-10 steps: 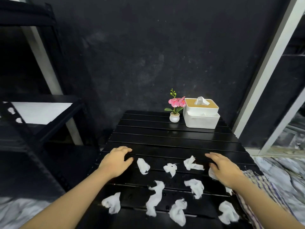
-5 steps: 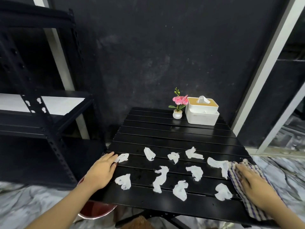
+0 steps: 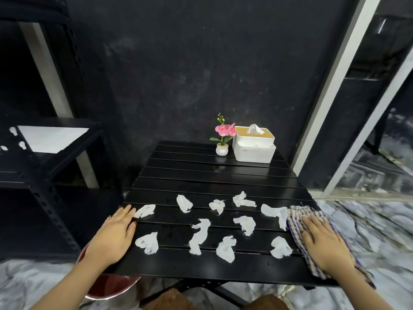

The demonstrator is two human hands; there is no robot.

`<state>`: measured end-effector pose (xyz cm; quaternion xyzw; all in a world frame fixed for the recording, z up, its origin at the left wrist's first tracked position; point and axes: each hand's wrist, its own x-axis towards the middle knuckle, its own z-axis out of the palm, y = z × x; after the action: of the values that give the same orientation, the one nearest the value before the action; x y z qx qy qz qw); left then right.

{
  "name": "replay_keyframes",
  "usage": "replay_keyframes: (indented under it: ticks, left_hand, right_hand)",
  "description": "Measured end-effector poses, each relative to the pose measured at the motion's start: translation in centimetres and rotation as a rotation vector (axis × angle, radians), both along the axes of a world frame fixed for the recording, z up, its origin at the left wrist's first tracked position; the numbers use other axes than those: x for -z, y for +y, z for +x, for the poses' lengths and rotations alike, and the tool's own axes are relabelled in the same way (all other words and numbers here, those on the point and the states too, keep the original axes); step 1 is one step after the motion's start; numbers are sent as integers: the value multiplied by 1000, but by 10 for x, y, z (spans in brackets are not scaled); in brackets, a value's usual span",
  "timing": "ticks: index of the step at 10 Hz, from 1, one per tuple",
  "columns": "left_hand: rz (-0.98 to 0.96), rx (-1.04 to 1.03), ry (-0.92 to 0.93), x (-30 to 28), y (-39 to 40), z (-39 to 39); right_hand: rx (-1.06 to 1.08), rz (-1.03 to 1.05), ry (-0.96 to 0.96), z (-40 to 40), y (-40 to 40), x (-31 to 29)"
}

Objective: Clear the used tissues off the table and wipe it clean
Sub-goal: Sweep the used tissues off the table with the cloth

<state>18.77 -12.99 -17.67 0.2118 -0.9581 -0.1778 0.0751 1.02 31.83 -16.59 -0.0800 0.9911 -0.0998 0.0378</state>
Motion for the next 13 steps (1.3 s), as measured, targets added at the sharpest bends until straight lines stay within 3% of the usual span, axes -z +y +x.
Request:
replay_keyframes:
  ticks: [5, 13]
  left_hand:
    - [-2, 20, 8, -2, 4, 2]
    - [-14, 15, 9, -4, 6, 2]
  right_hand:
    - [-43, -95, 21, 18, -35, 1]
    - [-234, -279, 77, 67, -156, 2]
